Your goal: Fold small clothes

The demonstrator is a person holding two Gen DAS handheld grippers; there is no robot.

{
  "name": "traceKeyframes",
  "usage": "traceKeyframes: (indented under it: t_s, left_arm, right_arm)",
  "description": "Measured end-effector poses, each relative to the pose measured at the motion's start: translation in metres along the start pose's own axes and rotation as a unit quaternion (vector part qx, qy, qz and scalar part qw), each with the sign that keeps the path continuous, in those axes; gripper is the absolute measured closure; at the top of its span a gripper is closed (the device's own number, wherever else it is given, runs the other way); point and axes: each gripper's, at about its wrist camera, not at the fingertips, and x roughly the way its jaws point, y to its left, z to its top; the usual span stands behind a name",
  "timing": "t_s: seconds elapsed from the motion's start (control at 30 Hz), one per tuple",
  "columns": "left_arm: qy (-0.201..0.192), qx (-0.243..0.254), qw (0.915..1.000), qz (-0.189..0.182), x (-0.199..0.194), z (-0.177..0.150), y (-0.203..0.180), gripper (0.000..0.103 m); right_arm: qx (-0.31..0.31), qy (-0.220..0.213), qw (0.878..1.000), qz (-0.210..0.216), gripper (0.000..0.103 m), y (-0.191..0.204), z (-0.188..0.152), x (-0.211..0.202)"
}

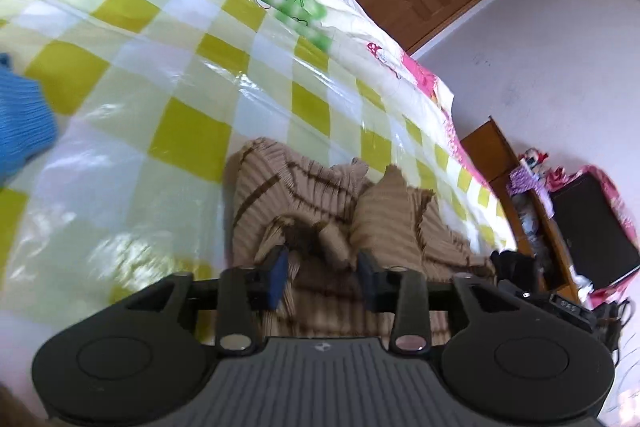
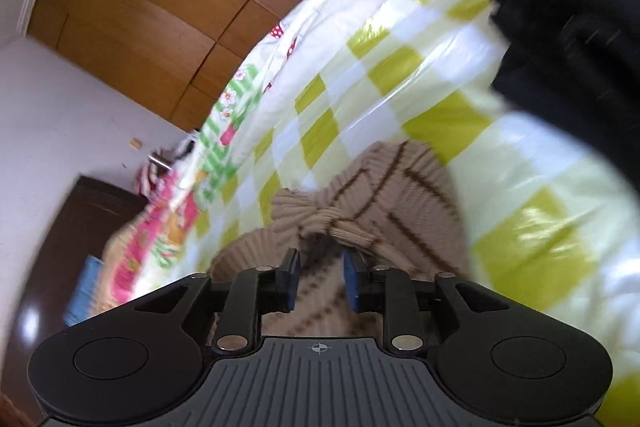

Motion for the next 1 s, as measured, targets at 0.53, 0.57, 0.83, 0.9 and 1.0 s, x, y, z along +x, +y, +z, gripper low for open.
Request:
traceKeyframes:
  t_s: [0.53,0.57,0.83,0.9,1.0]
  left_arm:
    - [-0.022,0.366,0.9159,0.164,0.027,-0.025,-0.085,0.040]
    - [-0.021,0.388,0.9053,0.172,0.034,-0.026,-0.089,0.040]
    - [-0.069,0.151,0.9708,0.173,0.050,0.044,-0.037,0.039]
    - [-0.082,0.050,0.9833,0.154,0.038,0.055,-0.010,0.039]
    - [-0.081,0.042,0.9836,0.156,0.020,0.044,0.000,0.039]
  right_arm:
    - [-0.517,-0.005,0.844,-0.143,0.051,0.091,-0.040,0.062]
    - [-0.530,0.000,0.834,-0.150,0.052,0.093,-0.042,0.072]
    - [-0.243,-0.029,0.959,-0.145,0.052,0.049,0.048,0.076]
    - [-0.159,-0.028,0.980,-0.113,0.052,0.027,0.061,0.062]
    - [-0.156,-0.028,0.982,-0.104,0.052,0.017,0.051,0.034]
